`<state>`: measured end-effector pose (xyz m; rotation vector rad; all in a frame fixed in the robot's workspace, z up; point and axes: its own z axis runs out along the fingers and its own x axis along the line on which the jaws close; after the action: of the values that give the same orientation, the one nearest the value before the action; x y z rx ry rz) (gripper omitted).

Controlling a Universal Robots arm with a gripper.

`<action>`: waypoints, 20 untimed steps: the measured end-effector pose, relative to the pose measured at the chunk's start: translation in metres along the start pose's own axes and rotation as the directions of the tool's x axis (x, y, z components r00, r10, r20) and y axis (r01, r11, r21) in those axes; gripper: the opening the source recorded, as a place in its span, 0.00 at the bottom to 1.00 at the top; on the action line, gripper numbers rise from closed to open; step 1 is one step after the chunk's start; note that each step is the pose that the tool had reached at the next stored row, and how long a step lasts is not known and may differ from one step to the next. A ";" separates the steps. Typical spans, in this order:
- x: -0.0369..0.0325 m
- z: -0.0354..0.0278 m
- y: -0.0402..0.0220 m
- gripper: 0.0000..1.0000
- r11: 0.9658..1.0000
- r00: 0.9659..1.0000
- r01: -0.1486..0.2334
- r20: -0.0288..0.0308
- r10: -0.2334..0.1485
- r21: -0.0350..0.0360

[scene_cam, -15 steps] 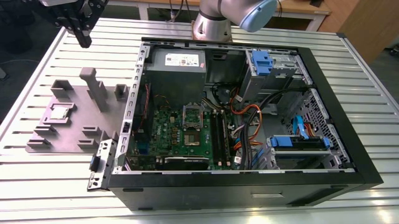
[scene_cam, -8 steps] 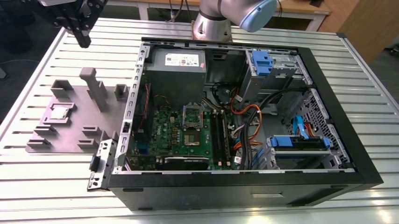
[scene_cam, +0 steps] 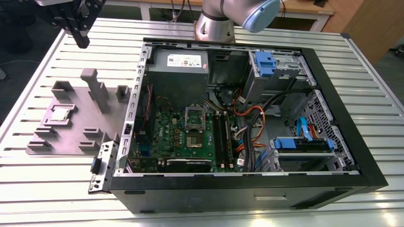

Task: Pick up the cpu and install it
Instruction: 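Reach for the cpu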

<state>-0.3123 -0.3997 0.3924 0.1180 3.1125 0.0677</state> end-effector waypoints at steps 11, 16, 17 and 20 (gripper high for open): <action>0.0021 -0.0001 -0.0002 0.11 1.000 1.000 0.000 0.000 0.000 0.000; 0.0023 -0.0001 -0.0002 0.11 1.000 1.000 0.000 0.000 0.000 0.000; 0.0026 -0.0001 -0.0002 0.11 1.000 1.000 0.000 0.000 0.000 0.000; 0.0050 -0.0002 -0.0004 0.11 1.000 1.000 0.000 0.000 0.000 0.000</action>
<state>-0.3173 -0.3997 0.3924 0.1180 3.1125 0.0676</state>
